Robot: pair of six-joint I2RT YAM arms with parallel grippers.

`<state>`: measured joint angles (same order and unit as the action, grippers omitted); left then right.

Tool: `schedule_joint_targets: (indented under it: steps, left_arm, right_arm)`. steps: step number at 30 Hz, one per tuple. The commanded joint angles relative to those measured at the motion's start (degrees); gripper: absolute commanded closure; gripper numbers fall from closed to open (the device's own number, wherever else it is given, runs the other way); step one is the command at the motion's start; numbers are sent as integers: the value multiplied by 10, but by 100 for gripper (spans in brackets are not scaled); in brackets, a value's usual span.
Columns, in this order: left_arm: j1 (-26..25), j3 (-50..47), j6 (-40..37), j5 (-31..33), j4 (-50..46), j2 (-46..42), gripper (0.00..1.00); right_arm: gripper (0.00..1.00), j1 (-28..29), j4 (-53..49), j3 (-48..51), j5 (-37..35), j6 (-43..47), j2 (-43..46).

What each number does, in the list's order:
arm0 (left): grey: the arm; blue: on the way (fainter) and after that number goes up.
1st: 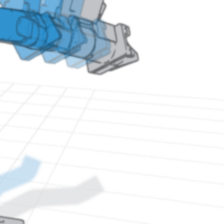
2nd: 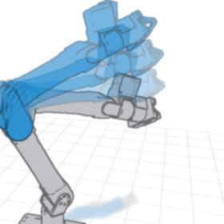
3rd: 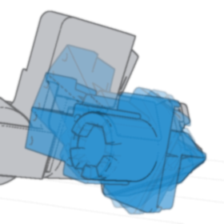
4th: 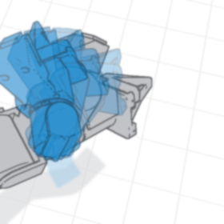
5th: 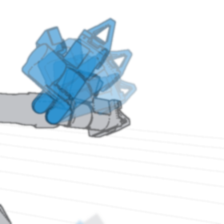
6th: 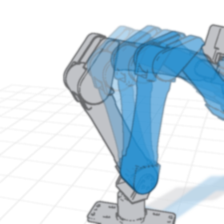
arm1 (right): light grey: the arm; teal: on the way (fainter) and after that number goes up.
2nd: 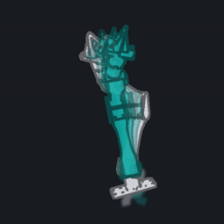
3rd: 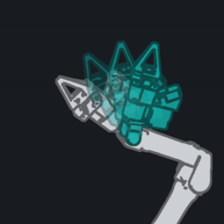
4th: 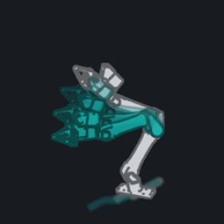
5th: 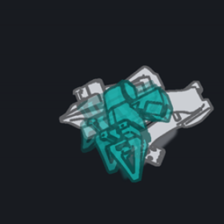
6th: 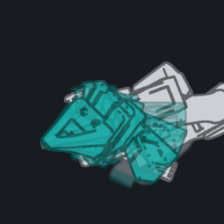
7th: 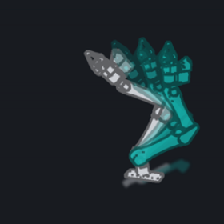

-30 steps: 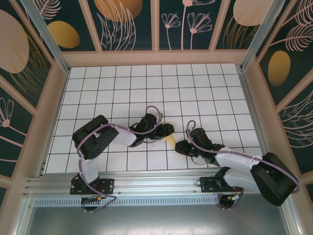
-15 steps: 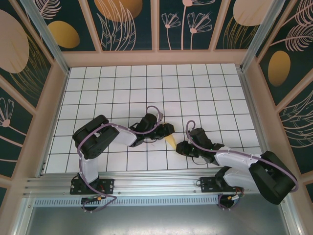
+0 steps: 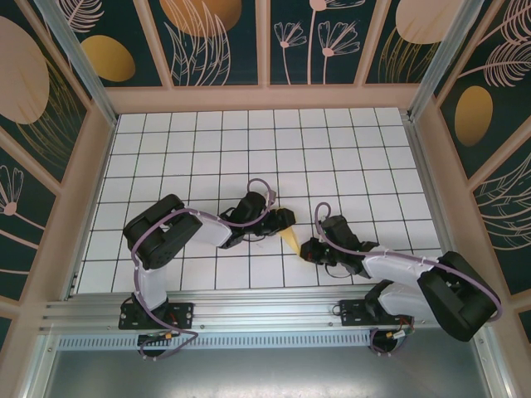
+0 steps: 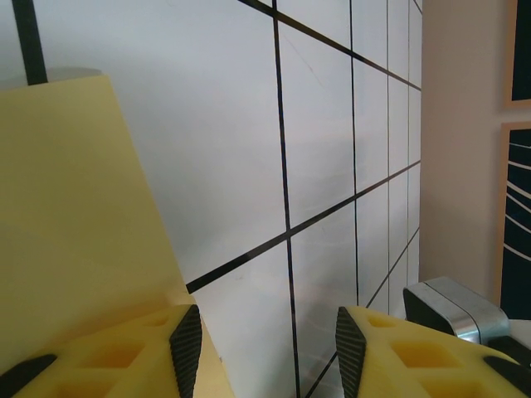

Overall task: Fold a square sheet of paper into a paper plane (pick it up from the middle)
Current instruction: Fold the wing for the fifth time at the center of the table.

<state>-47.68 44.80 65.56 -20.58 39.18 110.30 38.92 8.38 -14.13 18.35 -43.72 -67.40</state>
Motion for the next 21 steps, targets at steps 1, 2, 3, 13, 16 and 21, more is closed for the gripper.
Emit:
schedule_joint_targets:
  steps: [1, 2, 3, 13, 16, 21]
  left_arm:
    - [-1, 9, -10, -4, -13, 10, 52]
    - [0, 9, -11, -4, -14, 11, 51]
    - [-1, 10, -12, -5, -16, 10, 51]
    - [-1, 13, -15, -4, -24, 14, 51]
    - [-1, 15, -15, -5, -25, 16, 51]
    - [-1, 15, -15, -6, -27, 17, 51]
  right_arm:
    - [96, 5, -11, 6, 27, -19, -10]
    - [93, 4, -23, 3, 18, -20, -3]
    - [90, 4, -33, -1, 9, -18, 8]
    - [83, -3, -34, -55, 19, 26, 65]
    - [92, -2, 12, -63, 71, 27, 27]
    - [97, -6, 2, -85, 64, 31, -44]
